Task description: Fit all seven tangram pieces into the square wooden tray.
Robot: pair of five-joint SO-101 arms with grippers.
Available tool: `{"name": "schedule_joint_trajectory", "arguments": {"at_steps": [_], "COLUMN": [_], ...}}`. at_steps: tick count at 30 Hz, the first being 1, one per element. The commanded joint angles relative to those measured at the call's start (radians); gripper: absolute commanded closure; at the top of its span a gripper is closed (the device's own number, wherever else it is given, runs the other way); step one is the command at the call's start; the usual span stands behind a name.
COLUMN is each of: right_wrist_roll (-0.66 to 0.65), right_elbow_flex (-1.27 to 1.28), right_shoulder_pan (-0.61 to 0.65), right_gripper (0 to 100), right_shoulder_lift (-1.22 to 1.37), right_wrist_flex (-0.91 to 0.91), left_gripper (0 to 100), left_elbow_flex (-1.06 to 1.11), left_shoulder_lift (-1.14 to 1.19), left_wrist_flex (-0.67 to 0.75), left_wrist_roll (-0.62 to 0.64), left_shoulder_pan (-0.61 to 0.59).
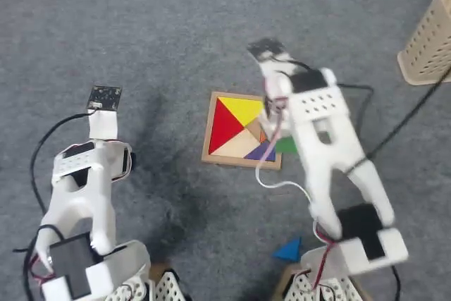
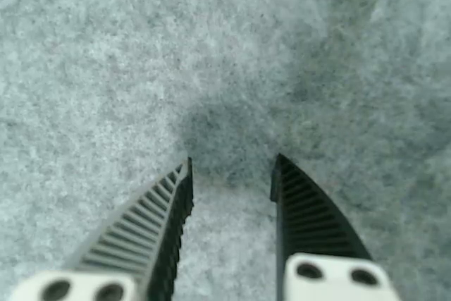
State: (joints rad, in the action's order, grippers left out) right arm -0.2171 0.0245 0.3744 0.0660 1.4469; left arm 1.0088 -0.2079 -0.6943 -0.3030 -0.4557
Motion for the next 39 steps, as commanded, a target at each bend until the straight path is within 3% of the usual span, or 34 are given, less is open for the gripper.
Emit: {"name": "schedule_joint_trajectory", "arguments": {"at_steps": [1, 9, 17, 23, 30, 32, 36, 39], "right_wrist_roll": [-0.02, -0.095, -0.18, -0.181, -0.178, -0.172, -0.071, -0.092], "right_elbow_flex": [-0.235, -0.448, -0.457, -0.457, -0.459, -0.459, -0.45, -0.35], "right_shoulder_pan": [0.097, 0.194, 0.199, 0.199, 0.197, 0.188, 0.131, 0.088], "right_gripper": [89.8, 89.4, 88.5, 75.6, 75.7, 78.6, 99.8, 98.0], "right_shoulder_lift": [0.145, 0.467, 0.483, 0.483, 0.479, 0.46, 0.332, 0.191], "right_wrist_flex": [0.03, 0.031, 0.025, 0.028, 0.03, 0.051, 0.137, 0.16], "left_gripper": [83, 83, 82, 82, 82, 82, 82, 82], "left_elbow_flex": [-0.004, -0.004, -0.004, -0.004, -0.004, -0.004, -0.004, -0.004], "left_shoulder_lift": [-0.052, -0.054, -0.054, -0.054, -0.054, -0.054, -0.054, -0.054], "left_wrist_flex": [0.017, 0.017, 0.017, 0.017, 0.017, 0.017, 0.017, 0.017], "left_wrist_roll": [-0.008, -0.009, -0.009, -0.009, -0.009, -0.009, -0.009, -0.009], "left_shoulder_pan": [0.003, 0.003, 0.003, 0.003, 0.003, 0.003, 0.003, 0.003]}}
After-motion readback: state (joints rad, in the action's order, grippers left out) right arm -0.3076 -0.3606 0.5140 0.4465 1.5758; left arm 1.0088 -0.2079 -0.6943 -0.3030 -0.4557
